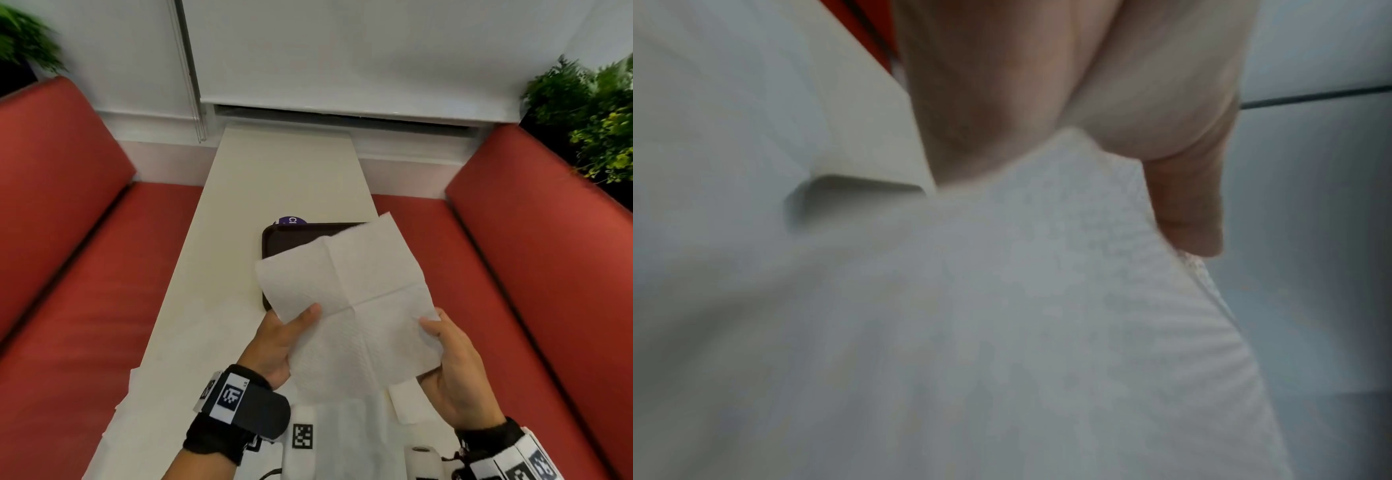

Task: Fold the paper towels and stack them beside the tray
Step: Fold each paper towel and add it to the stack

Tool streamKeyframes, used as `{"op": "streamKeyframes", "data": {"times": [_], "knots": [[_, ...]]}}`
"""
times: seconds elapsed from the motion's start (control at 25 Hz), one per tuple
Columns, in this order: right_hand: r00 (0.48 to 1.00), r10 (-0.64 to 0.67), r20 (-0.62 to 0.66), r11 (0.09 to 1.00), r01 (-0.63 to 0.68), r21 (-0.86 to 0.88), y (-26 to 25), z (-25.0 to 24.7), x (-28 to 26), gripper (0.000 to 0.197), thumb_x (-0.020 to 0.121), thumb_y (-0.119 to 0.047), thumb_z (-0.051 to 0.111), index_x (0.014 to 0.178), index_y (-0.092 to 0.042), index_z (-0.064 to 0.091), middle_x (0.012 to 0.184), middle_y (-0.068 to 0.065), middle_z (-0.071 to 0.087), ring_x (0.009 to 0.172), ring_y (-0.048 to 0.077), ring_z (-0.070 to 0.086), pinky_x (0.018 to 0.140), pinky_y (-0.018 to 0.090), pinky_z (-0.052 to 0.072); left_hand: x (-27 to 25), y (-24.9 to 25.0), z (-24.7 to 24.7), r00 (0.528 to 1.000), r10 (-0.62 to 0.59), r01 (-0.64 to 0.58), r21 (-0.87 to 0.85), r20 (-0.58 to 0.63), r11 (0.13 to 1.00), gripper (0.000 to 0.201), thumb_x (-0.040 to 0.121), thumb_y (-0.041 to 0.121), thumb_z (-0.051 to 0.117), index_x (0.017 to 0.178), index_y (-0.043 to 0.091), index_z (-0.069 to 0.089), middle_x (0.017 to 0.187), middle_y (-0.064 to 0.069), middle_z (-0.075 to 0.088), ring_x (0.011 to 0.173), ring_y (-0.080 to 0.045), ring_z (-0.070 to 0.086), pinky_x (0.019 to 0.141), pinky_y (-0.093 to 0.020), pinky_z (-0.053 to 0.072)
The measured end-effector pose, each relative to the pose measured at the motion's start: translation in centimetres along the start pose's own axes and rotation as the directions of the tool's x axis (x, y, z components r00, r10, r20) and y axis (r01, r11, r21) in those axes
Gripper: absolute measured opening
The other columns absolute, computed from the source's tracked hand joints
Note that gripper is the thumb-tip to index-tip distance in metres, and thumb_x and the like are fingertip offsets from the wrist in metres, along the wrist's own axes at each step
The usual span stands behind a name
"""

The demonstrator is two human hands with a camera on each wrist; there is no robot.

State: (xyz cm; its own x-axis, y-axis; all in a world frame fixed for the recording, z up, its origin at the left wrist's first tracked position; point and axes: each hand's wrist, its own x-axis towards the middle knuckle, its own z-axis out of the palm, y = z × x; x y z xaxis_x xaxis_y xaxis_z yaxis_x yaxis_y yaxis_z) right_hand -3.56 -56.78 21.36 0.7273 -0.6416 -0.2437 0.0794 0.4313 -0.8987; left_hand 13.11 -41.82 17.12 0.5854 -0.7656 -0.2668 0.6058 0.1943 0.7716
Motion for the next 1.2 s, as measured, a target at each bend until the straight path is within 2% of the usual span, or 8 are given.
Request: {"op": "streamKeyframes", "data": {"times": [0.2,0.32,0.48,0.6,0.84,1.0,1.12,1.2], "knots": [[0.979,0.013,0.204,0.990,0.017,-0.141,-1.5,-1.8,-0.7,0.061,0.050,-0.049,0.085,0.101,-0.018,0.074,0.109,0.009,0.072,0.095,0.018,0.069,0.071,0.028,0.057,-0.2,1.5,0.5,0.997,0.052,-0.065,0.320,0.048,0.945,0.041,0.072,0.018,0.070,0.112,0.011,0.064,0.108,-0.011,0.070,0.103,-0.027,0.065,0.083,-0.038,0.055],[0.960,0.070,0.273,0.954,0.015,-0.298,-2.2,-2.0,0.7,0.073,0.060,-0.052,0.083,0.114,-0.006,0.067,0.116,0.017,0.068,0.106,0.032,0.066,0.081,0.035,0.057,-0.6,3.4,0.7,0.992,0.036,-0.090,0.492,0.118,0.866,0.040,0.069,0.026,0.071,0.108,0.017,0.065,0.104,-0.003,0.072,0.098,-0.020,0.067,0.079,-0.033,0.056],[0.960,-0.021,0.279,0.934,0.118,-0.336,-2.5,-2.0,2.3,0.050,0.071,-0.033,0.078,0.108,0.000,0.068,0.111,0.016,0.070,0.102,0.033,0.067,0.079,0.034,0.058,-0.8,5.3,-0.1,0.983,0.020,-0.105,0.468,0.185,0.877,0.058,0.057,0.027,0.083,0.110,0.012,0.064,0.108,-0.009,0.070,0.099,-0.022,0.067,0.078,-0.032,0.057],[0.966,-0.053,0.252,0.945,0.130,-0.300,-2.5,-1.6,2.6,0.032,0.080,-0.012,0.064,0.108,0.001,0.067,0.110,0.015,0.071,0.101,0.031,0.068,0.076,0.030,0.057,-0.6,5.7,-0.5,0.992,0.060,-0.107,0.467,0.115,0.878,0.041,0.072,0.007,0.073,0.111,0.006,0.062,0.107,-0.012,0.070,0.099,-0.025,0.067,0.079,-0.034,0.057],[0.971,-0.061,0.233,0.972,0.111,-0.207,-2.0,-2.3,3.3,0.057,0.057,-0.046,0.085,0.099,-0.011,0.074,0.099,0.012,0.073,0.086,0.022,0.069,0.071,0.031,0.057,-0.8,6.0,0.0,0.991,0.128,-0.126,0.426,0.024,0.896,0.025,0.086,-0.004,0.051,0.094,0.014,0.067,0.086,0.002,0.075,0.083,-0.013,0.070,0.067,-0.022,0.057],[0.983,-0.035,0.182,0.984,0.066,-0.164,-2.0,-2.6,3.3,0.024,0.077,-0.027,0.067,0.086,-0.007,0.075,0.085,0.013,0.071,0.071,0.022,0.066,0.058,0.028,0.054,-1.2,6.9,0.5,0.996,0.087,-0.093,0.360,0.033,0.928,0.042,0.092,-0.003,0.034,0.067,0.008,0.066,0.074,-0.006,0.067,0.069,-0.017,0.065,0.054,-0.022,0.053],[0.993,0.040,0.114,0.996,-0.031,-0.084,-2.0,-2.9,3.2,0.034,0.070,-0.035,0.060,0.071,-0.002,0.067,0.076,0.016,0.063,0.061,0.022,0.059,0.051,0.027,0.048,-1.4,7.3,0.7,0.994,0.076,-0.096,0.285,0.081,0.954,0.032,0.086,0.016,0.044,0.069,0.008,0.069,0.083,-0.010,0.068,0.076,-0.023,0.066,0.061,-0.029,0.057],[0.995,0.041,0.086,0.989,-0.028,-0.142,-1.6,-3.3,3.0,0.037,0.071,-0.039,0.066,0.076,-0.002,0.067,0.075,0.014,0.065,0.060,0.020,0.061,0.051,0.027,0.050,-1.2,7.0,0.7,0.985,0.120,-0.159,0.386,0.124,0.909,0.013,0.084,0.007,0.058,0.079,0.011,0.069,0.086,-0.006,0.070,0.080,-0.021,0.068,0.066,-0.029,0.057]]}}
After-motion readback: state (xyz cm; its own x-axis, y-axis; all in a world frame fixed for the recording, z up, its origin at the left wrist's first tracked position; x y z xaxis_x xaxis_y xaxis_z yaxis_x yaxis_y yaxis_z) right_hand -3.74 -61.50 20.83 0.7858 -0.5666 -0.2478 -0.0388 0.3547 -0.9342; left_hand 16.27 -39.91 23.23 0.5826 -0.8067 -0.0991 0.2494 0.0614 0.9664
